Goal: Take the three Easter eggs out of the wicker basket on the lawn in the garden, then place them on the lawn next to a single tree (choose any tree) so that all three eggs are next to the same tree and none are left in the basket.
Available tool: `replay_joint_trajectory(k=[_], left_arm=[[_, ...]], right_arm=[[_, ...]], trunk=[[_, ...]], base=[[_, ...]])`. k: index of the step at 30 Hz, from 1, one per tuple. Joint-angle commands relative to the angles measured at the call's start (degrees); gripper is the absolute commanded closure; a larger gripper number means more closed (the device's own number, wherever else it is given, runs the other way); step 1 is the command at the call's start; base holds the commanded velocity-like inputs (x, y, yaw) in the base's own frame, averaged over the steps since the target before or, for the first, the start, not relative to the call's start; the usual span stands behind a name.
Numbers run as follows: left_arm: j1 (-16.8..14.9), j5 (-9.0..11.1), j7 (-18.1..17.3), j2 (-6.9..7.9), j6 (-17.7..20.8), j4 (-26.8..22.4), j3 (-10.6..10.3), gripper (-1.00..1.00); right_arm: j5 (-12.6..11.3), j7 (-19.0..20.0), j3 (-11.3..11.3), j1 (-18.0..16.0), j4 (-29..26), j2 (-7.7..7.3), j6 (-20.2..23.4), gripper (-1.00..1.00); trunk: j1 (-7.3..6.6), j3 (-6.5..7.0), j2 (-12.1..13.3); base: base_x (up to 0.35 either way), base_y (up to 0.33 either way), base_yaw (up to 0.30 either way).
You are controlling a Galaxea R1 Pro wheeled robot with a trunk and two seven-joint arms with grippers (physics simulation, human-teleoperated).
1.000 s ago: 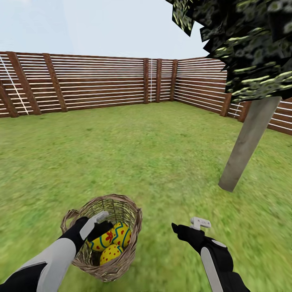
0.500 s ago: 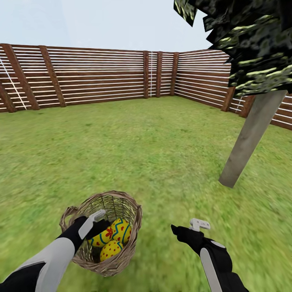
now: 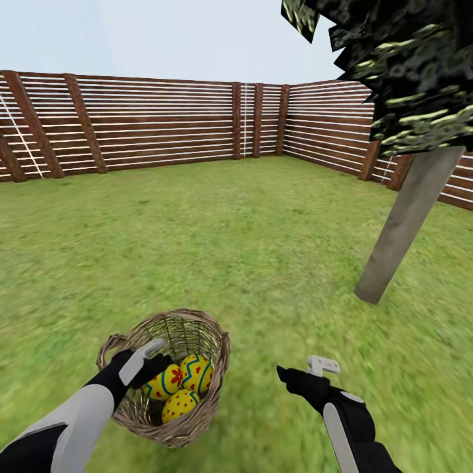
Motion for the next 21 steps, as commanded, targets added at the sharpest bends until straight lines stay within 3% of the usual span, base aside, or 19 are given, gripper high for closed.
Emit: replay_joint_trajectory(k=[1, 6, 17, 21], left_arm=[[0.0, 0.7, 0.9, 0.00, 0.3, -0.1, 0.1, -1.00], [-0.2, 0.9, 1.9, -0.03, -0.8, -0.3, 0.2, -1.00], [-0.5, 0.9, 2.2, -0.09, -3.5, -0.9, 0.3, -1.00], [-0.5, 1.0, 2.1, -0.13, -3.7, -1.0, 0.3, -1.00]], right_arm=[[-0.6, -0.5, 0.0, -0.1, 0.0, 0.03, 0.2, -1.00], [-0.6, -0.5, 0.0, -0.1, 0.0, 0.02, 0.2, -1.00], [-0.6, -0.5, 0.0, -0.1, 0.1, 0.02, 0.2, -1.00], [-0.6, -0.5, 0.0, 0.0, 0.1, 0.02, 0.2, -1.00]], trunk=[[0.01, -0.27, 0.0], [0.14, -1.38, -0.1], [0.14, -1.38, -0.1], [0.25, -2.27, -0.2]], base=[[0.000, 0.000, 0.000], [0.000, 0.000, 0.000], [0.000, 0.000, 0.000], [0.000, 0.000, 0.000]])
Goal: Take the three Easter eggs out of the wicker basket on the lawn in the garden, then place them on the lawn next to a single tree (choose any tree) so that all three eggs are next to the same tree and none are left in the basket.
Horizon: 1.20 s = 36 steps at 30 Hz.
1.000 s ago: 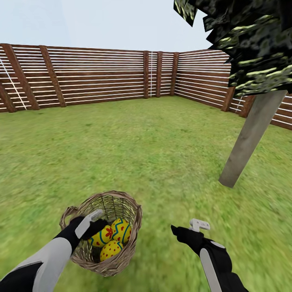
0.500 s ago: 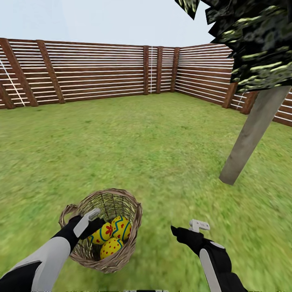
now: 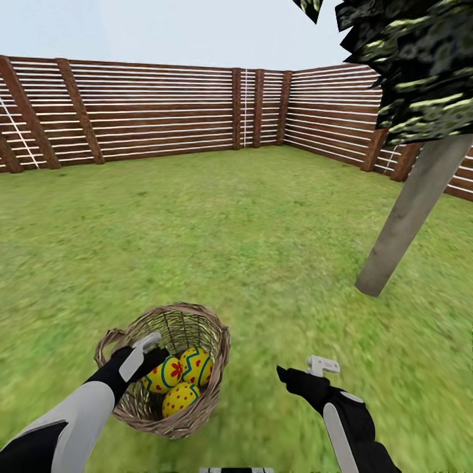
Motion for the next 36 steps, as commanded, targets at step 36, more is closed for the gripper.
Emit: replay_joint_trajectory(k=[36], left_arm=[[0.0, 3.0, 0.4, -0.36, -0.1, -1.1, 0.2, -1.00]], right_arm=[[-0.6, -0.5, 0.0, 0.0, 0.1, 0.03, 0.2, -1.00]], trunk=[[0.29, -2.71, -0.2]], base=[[0.000, 0.000, 0.000]])
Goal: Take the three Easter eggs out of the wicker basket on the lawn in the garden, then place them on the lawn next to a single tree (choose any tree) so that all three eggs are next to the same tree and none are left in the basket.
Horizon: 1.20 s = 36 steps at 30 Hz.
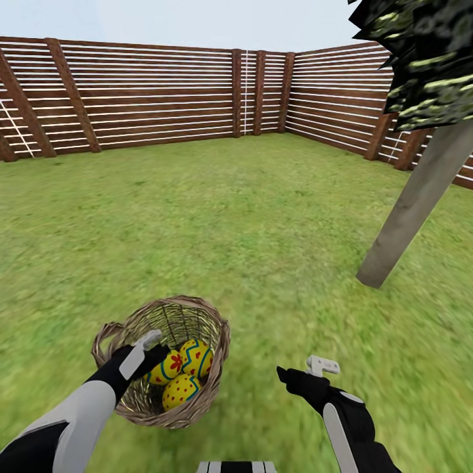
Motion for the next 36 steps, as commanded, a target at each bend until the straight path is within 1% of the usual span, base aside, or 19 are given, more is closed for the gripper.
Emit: replay_joint_trajectory(k=[1, 7, 12, 21, 23, 25, 31, 36], left_arm=[[0.0, 0.6, 0.4, 0.00, 0.3, -0.3, 0.1, -1.00], [0.0, 0.6, 0.3, 0.10, 0.3, -1.3, 0.1, -1.00], [0.0, 0.7, 0.3, 0.05, 0.3, -1.8, 0.1, -1.00], [0.1, 0.7, 0.3, -0.02, 0.2, -2.0, 0.2, -1.00], [0.1, 0.7, 0.3, -0.04, -0.1, -2.0, 0.2, -1.00], [-0.6, 1.3, 0.1, 0.62, -0.8, -1.5, 0.5, -1.00], [-0.8, 1.5, 0.1, 0.65, -2.6, -1.5, 0.5, -1.00], [-0.8, 1.5, 0.1, 0.65, -2.6, -1.5, 0.5, -1.00]], right_arm=[[-0.6, -0.5, 0.0, 0.0, -0.1, 0.03, 0.2, -1.00], [-0.6, -0.5, 0.0, 0.0, 0.0, 0.03, 0.2, -1.00], [-0.6, -0.5, 0.0, 0.0, 0.0, 0.03, 0.2, -1.00], [-0.6, -0.5, -0.1, 0.0, 0.0, 0.03, 0.2, -1.00], [-0.6, -0.5, -0.1, 0.0, 0.0, 0.03, 0.1, -1.00], [-0.6, -0.3, 0.0, -0.2, 0.6, -0.16, 0.2, -1.00], [-0.6, -0.3, 0.0, -0.2, 1.1, -0.18, 0.2, -1.00], [-0.6, -0.3, 0.0, -0.2, 1.1, -0.18, 0.2, -1.00]], trunk=[[-0.01, -0.05, 0.0], [-0.01, -0.05, 0.0], [0.12, -1.16, -0.1], [0.12, -1.16, -0.1], [0.12, -1.16, -0.1], [0.12, -1.16, -0.1], [0.12, -1.16, -0.1], [0.12, -1.16, -0.1]], base=[[0.000, 0.000, 0.000], [0.000, 0.000, 0.000], [0.000, 0.000, 0.000], [0.000, 0.000, 0.000], [0.000, 0.000, 0.000], [0.000, 0.000, 0.000], [0.000, 0.000, 0.000], [0.000, 0.000, 0.000]])
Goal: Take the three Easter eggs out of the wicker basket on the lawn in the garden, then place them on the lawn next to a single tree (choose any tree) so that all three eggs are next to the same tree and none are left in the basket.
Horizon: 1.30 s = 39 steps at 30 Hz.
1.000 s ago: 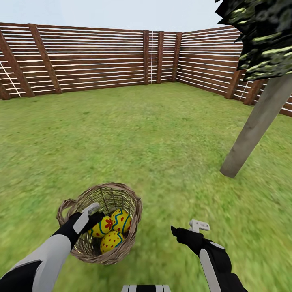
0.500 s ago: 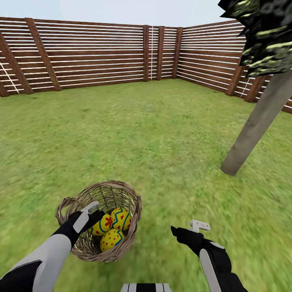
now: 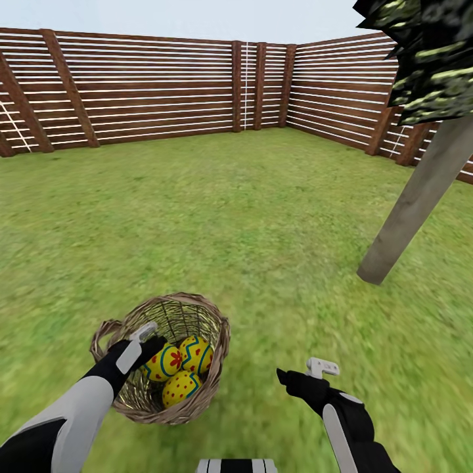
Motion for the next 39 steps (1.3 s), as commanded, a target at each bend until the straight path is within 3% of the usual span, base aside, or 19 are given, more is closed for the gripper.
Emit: replay_joint_trajectory(k=[1, 29, 33, 39], left_arm=[[0.0, 0.6, 0.3, -0.01, 0.3, -0.1, 0.1, -1.00], [-0.1, 1.7, 0.4, 0.28, 2.4, -0.5, 0.1, -1.00], [-0.1, 2.1, 0.5, 0.28, 2.4, -0.5, 0.1, -1.00], [-0.1, 2.2, 0.5, 0.28, 2.4, -0.5, 0.1, -1.00]], right_arm=[[-0.6, -0.5, 0.0, 0.0, -0.1, 0.03, 0.2, -1.00], [-0.6, -0.5, -0.1, 0.0, 1.9, 0.06, 0.1, -1.00], [-0.6, -0.5, -0.1, 0.0, 1.9, 0.06, 0.2, -1.00], [-0.6, -0.5, 0.0, 0.0, 1.9, 0.06, 0.1, -1.00]], trunk=[[-0.01, -0.05, 0.0], [-0.01, -0.05, 0.0], [0.09, -0.93, -0.1], [0.09, -0.93, -0.1]], base=[[0.000, 0.000, 0.000], [0.000, 0.000, 0.000], [0.000, 0.000, 0.000], [0.000, 0.000, 0.000]])
